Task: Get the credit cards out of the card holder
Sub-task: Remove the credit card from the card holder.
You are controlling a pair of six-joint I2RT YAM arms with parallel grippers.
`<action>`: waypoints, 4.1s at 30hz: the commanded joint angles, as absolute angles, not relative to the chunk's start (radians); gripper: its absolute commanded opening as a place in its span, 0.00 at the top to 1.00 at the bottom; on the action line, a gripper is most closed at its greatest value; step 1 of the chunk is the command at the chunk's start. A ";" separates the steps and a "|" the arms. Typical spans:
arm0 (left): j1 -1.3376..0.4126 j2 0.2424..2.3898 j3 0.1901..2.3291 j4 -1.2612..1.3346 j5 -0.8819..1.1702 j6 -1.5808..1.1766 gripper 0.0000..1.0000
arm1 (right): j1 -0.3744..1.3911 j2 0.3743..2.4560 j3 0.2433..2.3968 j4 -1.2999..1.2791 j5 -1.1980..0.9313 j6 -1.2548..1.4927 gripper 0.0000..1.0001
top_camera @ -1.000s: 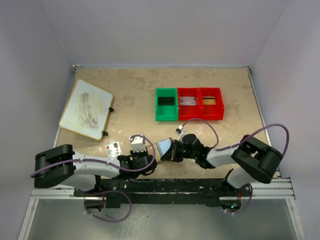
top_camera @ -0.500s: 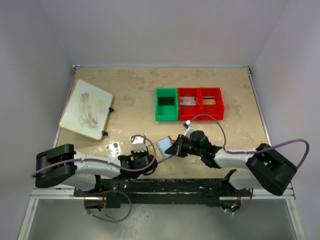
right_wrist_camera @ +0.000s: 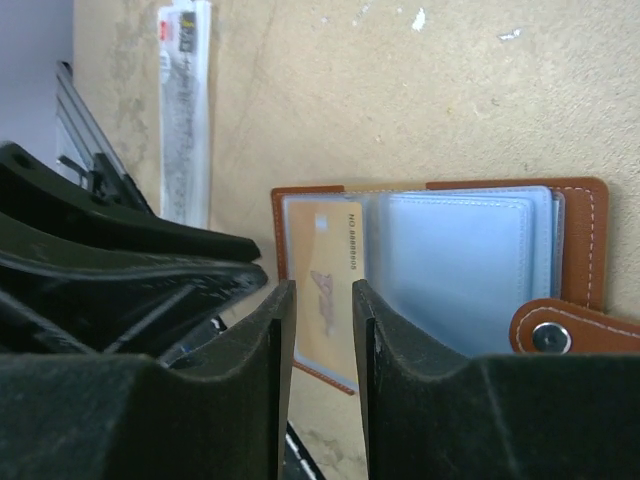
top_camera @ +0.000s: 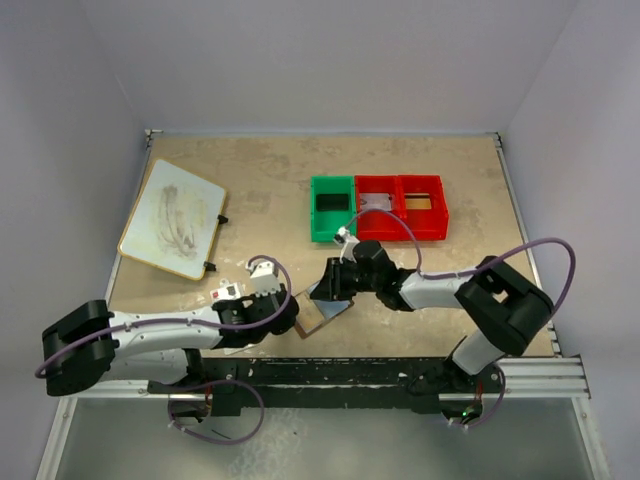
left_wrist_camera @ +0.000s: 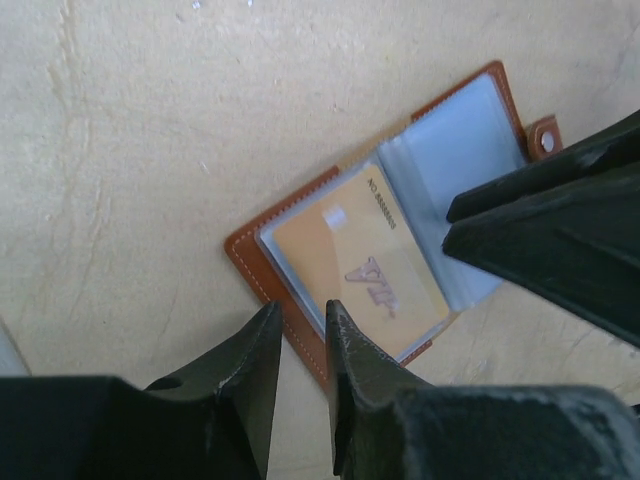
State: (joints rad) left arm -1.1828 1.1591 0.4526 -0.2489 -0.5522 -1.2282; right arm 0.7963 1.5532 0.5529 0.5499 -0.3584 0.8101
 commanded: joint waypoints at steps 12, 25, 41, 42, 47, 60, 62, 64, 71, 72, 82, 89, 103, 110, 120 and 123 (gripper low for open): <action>-1.113 1.178 0.350 0.002 -0.398 -1.324 0.87 | 0.793 1.660 0.534 0.616 -0.465 0.762 0.66; -1.113 1.287 0.297 0.112 -0.426 -1.348 1.00 | 0.793 1.698 0.449 0.829 -0.574 0.813 0.68; -1.114 1.359 0.399 -0.046 -0.505 -1.265 1.00 | 0.796 1.542 0.353 0.833 -0.562 0.823 1.00; -1.113 1.363 0.404 -0.061 -0.512 -1.262 1.00 | 0.796 1.526 0.348 0.811 -0.553 0.827 1.00; -1.114 1.368 0.398 -0.078 -0.521 -1.249 1.00 | 0.794 1.457 0.324 0.749 -0.502 0.850 1.00; -1.114 1.363 0.403 -0.059 -0.504 -1.181 1.00 | 0.779 1.431 0.309 0.702 -0.344 0.984 0.76; -1.114 1.363 0.405 -0.055 -0.494 -1.175 1.00 | 0.779 1.471 0.297 0.772 -0.343 1.030 0.72; -1.114 1.363 0.405 -0.050 -0.488 -1.171 1.00 | 0.779 1.517 0.284 0.867 -0.345 1.073 0.71; -1.116 1.382 0.404 -0.031 -0.465 -1.164 1.00 | 0.782 1.686 0.298 1.076 -0.353 1.157 0.74; -1.117 1.387 0.403 -0.028 -0.460 -1.164 1.00 | 0.784 1.690 0.303 1.067 -0.339 1.162 0.76; -1.124 1.407 0.415 -0.054 -0.482 -1.179 1.00 | 0.815 1.584 0.325 0.898 -0.256 1.134 1.00; -1.124 1.408 0.410 -0.065 -0.500 -1.190 1.00 | 0.813 1.485 0.305 0.734 -0.200 1.125 1.00; -1.124 1.402 0.412 -0.053 -0.489 -1.182 1.00 | 0.819 1.388 0.420 0.426 -0.077 0.953 0.90; -1.132 1.398 0.424 -0.057 -0.484 -1.175 1.00 | 0.886 1.441 0.553 0.174 0.064 0.885 0.66; -1.140 1.382 0.424 -0.060 -0.488 -1.178 1.00 | 0.999 1.486 0.626 0.058 0.160 0.925 0.72; -1.141 1.380 0.419 -0.053 -0.487 -1.180 1.00 | 0.995 1.432 0.561 0.151 0.075 0.980 0.74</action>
State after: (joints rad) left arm -1.1271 1.3655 0.4400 0.0769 -0.5499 -1.2102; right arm 0.9897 1.4815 0.6136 0.1539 0.1139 0.9211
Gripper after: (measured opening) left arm 0.003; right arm 0.275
